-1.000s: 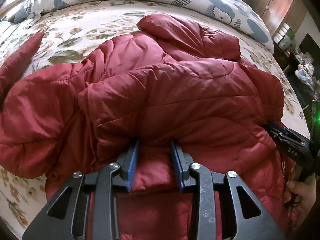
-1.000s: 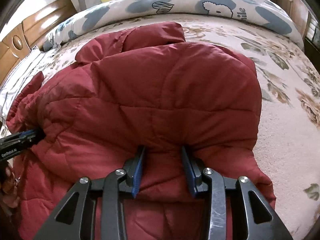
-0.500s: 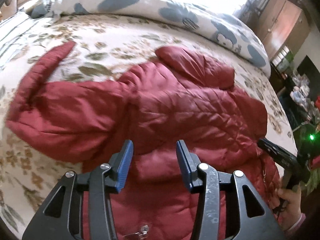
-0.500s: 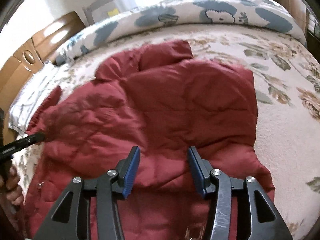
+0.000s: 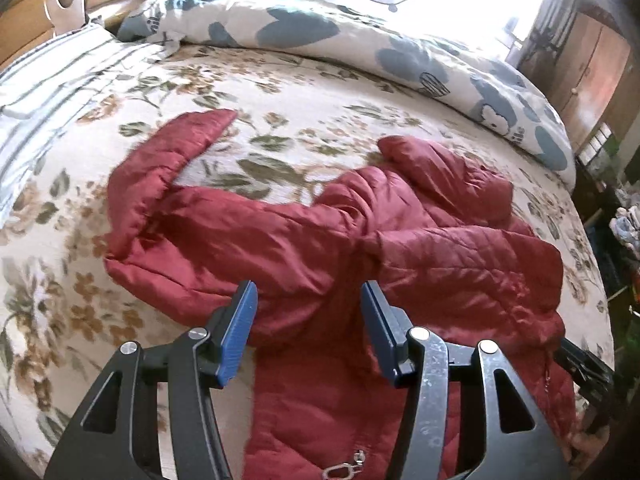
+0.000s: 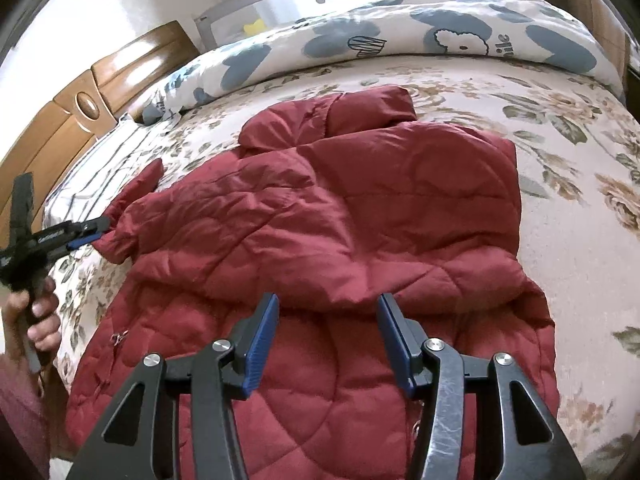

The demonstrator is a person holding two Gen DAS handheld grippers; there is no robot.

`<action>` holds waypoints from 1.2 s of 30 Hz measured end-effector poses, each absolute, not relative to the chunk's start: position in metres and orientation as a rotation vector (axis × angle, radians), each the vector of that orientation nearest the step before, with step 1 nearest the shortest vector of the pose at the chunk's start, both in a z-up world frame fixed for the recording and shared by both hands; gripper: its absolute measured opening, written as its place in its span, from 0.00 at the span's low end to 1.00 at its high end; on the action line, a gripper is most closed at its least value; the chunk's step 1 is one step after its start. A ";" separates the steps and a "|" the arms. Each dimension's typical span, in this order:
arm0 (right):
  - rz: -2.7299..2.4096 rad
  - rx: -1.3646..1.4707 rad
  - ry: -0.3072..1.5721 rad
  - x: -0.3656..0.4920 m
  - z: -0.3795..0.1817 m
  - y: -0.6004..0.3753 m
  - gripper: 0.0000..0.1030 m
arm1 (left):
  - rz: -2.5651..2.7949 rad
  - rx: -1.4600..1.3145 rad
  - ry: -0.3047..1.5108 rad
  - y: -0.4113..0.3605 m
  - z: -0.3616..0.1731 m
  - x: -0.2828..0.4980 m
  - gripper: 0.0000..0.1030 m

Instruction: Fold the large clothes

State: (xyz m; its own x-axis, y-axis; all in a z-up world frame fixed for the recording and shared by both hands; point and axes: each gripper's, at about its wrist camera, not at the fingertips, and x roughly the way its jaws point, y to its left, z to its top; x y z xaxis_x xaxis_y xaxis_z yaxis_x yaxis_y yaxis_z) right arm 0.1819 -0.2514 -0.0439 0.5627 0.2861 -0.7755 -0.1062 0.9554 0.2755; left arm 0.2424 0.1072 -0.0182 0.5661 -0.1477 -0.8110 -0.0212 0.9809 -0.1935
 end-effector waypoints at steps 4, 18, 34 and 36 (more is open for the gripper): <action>0.244 0.209 0.939 0.175 -0.039 -0.249 0.55 | -0.043 -0.186 0.965 0.119 -0.015 0.247 0.52; 0.282 0.205 0.940 0.161 -0.031 -0.238 0.56 | 0.186 0.086 0.968 0.142 -0.021 0.309 0.75; 0.288 0.246 0.927 0.145 -0.022 -0.244 0.56 | 0.324 0.130 1.102 0.188 -0.078 0.380 0.10; 0.292 0.256 0.922 0.145 -0.021 -0.244 0.56 | 0.279 0.050 1.063 0.189 -0.063 0.371 0.09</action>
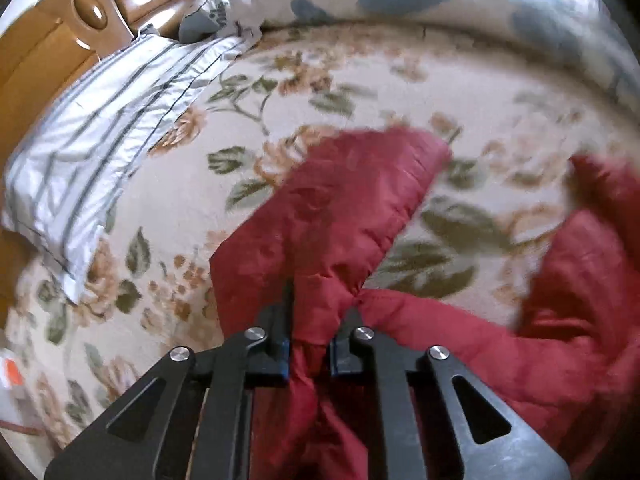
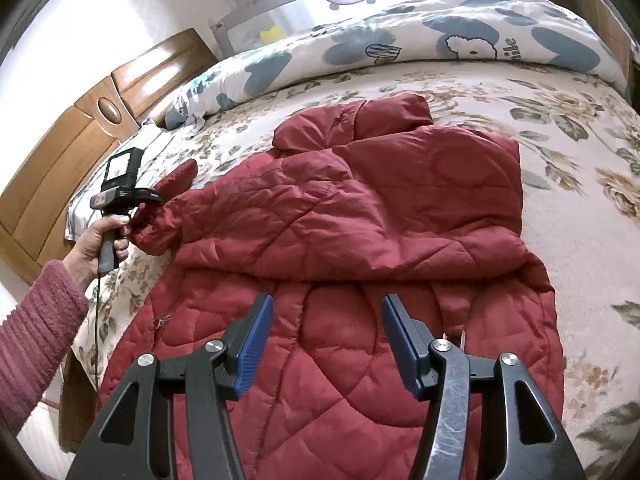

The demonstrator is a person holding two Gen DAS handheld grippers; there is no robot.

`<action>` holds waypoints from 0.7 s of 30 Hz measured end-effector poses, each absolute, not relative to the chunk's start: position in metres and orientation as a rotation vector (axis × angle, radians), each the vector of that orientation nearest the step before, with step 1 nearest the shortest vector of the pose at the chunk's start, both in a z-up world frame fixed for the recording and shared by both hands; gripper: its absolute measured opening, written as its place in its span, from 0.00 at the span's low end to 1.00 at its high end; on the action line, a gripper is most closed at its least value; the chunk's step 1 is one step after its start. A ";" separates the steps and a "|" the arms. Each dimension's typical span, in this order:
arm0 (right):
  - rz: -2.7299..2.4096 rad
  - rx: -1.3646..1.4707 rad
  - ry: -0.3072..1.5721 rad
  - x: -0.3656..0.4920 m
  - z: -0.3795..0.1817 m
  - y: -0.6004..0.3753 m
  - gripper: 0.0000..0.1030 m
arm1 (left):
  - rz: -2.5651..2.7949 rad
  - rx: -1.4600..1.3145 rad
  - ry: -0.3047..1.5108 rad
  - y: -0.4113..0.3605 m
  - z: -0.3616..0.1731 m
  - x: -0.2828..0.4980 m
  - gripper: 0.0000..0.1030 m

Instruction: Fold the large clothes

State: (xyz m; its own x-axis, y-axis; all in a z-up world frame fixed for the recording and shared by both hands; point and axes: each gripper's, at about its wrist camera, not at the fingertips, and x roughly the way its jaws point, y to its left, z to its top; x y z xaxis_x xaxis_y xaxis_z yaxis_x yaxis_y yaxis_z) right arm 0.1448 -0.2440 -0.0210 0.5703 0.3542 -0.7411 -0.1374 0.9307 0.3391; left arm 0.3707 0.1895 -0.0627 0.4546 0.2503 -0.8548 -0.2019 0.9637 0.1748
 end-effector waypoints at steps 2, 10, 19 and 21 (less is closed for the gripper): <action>0.295 0.265 0.917 0.145 -0.021 -0.244 0.56 | 0.238 -0.011 1.020 0.187 -0.046 0.360 0.08; 0.308 0.282 0.922 0.144 -0.023 -0.240 0.56 | 0.022 -0.189 0.862 0.149 0.015 0.312 0.08; 0.297 0.330 0.938 0.141 -0.027 -0.250 0.56 | -0.176 -0.250 0.788 0.072 0.042 0.275 0.08; 0.293 0.343 0.935 0.140 -0.026 -0.255 0.56 | -0.220 -0.251 0.772 0.055 0.046 0.271 0.08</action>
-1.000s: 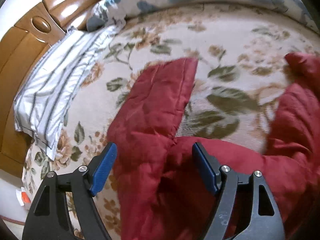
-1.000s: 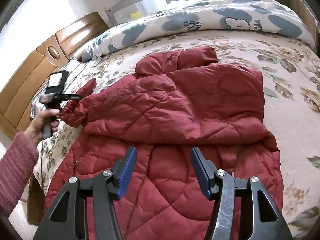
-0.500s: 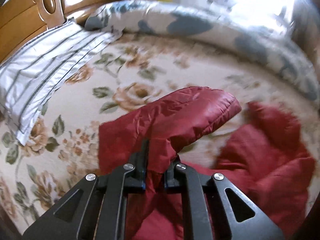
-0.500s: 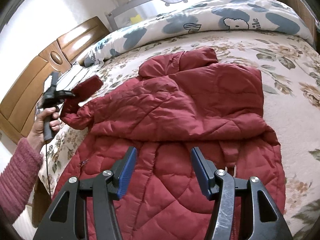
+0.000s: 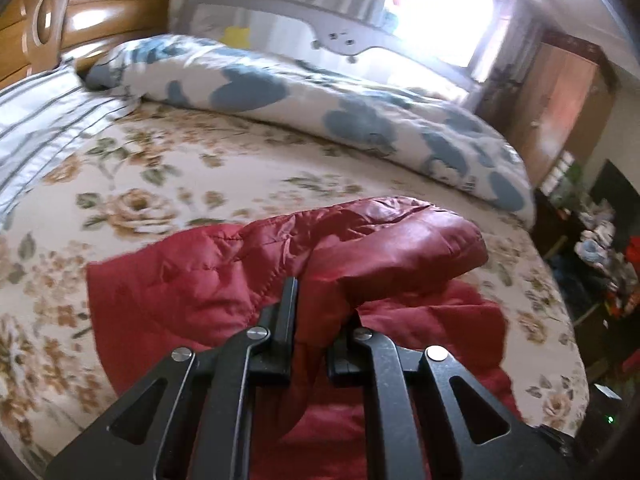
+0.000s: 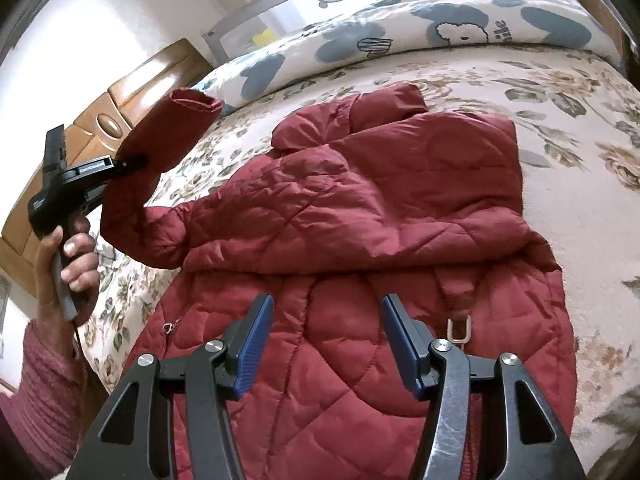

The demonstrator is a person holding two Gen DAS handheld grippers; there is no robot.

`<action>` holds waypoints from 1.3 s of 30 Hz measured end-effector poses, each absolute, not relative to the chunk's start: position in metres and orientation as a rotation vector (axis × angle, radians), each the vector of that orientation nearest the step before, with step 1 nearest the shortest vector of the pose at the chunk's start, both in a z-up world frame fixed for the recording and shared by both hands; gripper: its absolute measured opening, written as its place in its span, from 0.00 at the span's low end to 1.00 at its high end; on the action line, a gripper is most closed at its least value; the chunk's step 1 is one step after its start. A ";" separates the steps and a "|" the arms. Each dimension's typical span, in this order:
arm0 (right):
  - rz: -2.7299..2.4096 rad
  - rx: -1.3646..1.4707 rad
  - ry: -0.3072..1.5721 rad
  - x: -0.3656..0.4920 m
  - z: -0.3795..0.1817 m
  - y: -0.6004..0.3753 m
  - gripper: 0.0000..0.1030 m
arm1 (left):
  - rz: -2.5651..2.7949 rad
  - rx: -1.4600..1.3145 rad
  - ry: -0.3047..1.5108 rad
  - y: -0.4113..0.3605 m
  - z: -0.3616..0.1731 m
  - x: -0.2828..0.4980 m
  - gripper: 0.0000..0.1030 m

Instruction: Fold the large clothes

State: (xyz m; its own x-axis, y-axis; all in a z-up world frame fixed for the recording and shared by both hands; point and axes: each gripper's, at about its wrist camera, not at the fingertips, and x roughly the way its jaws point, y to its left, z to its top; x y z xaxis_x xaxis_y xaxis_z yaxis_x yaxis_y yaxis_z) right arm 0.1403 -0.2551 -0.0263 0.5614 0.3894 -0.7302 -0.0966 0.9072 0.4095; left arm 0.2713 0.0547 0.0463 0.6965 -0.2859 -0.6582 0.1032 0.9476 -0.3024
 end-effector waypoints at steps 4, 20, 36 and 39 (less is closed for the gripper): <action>0.287 0.376 0.929 0.140 -0.025 -0.264 0.57 | -0.289 -0.271 0.766 0.028 0.046 0.267 0.08; 0.344 0.671 0.889 0.166 -0.020 -0.312 0.72 | -0.485 -0.165 0.820 -0.080 -0.011 0.246 0.08; 0.417 1.065 0.981 0.248 -0.086 -0.338 0.73 | -0.539 -0.111 0.838 -0.100 -0.031 0.234 0.08; 0.405 1.063 0.991 0.256 -0.096 -0.334 0.49 | -0.542 -0.102 0.867 -0.100 -0.034 0.236 0.09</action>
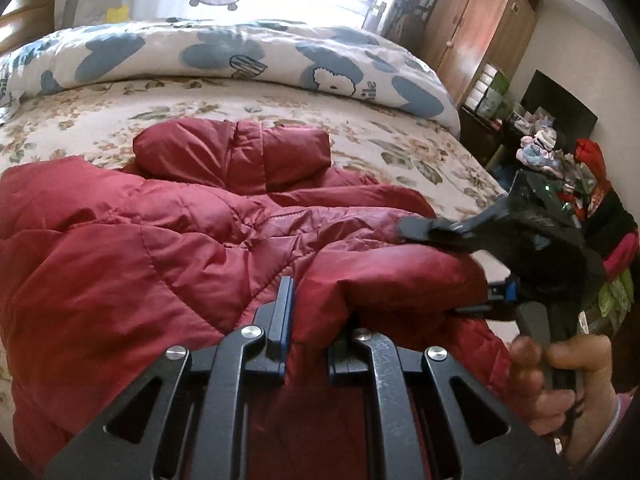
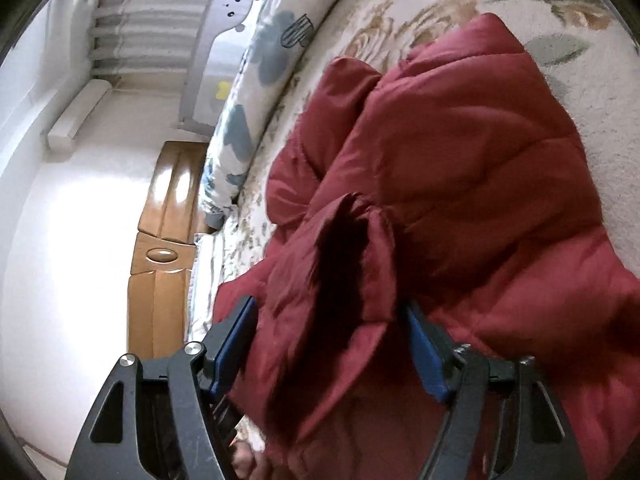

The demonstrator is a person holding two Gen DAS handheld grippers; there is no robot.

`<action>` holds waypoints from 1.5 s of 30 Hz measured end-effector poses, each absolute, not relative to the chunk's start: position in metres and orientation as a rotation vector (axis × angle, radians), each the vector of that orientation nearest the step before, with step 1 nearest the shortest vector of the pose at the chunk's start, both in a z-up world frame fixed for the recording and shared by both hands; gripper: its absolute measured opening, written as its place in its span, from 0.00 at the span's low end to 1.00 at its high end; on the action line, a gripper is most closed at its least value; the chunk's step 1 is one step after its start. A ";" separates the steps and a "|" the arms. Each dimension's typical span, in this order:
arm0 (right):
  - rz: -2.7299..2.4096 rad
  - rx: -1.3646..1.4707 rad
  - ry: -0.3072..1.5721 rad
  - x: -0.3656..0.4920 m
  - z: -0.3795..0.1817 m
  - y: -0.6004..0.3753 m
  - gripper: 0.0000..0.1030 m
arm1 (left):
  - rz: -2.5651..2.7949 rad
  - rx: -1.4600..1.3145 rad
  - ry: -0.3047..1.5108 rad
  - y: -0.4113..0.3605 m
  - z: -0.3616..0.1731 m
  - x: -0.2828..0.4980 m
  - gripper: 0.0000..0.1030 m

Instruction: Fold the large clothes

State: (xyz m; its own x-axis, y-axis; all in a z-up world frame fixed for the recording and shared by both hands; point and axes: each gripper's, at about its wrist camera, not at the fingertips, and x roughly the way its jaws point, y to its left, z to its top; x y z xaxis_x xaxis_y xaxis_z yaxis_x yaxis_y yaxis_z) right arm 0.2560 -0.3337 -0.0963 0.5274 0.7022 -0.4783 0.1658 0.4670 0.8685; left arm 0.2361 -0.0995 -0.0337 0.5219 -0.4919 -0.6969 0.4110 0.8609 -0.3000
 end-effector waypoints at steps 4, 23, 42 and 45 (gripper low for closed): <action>0.379 1.009 0.977 0.259 -0.089 -0.331 0.13 | -0.560 -0.119 0.929 -0.094 -0.039 0.238 0.15; 0.199 0.619 0.847 0.230 -0.046 -0.355 0.09 | -0.460 -0.187 0.876 -0.011 0.001 0.255 0.49; 0.060 0.368 0.696 0.192 0.009 -0.325 0.40 | -0.315 -0.030 1.033 -0.030 -0.074 0.298 0.49; 0.151 0.282 0.769 0.203 0.001 -0.291 0.46 | -0.298 -0.012 1.031 -0.033 -0.075 0.297 0.49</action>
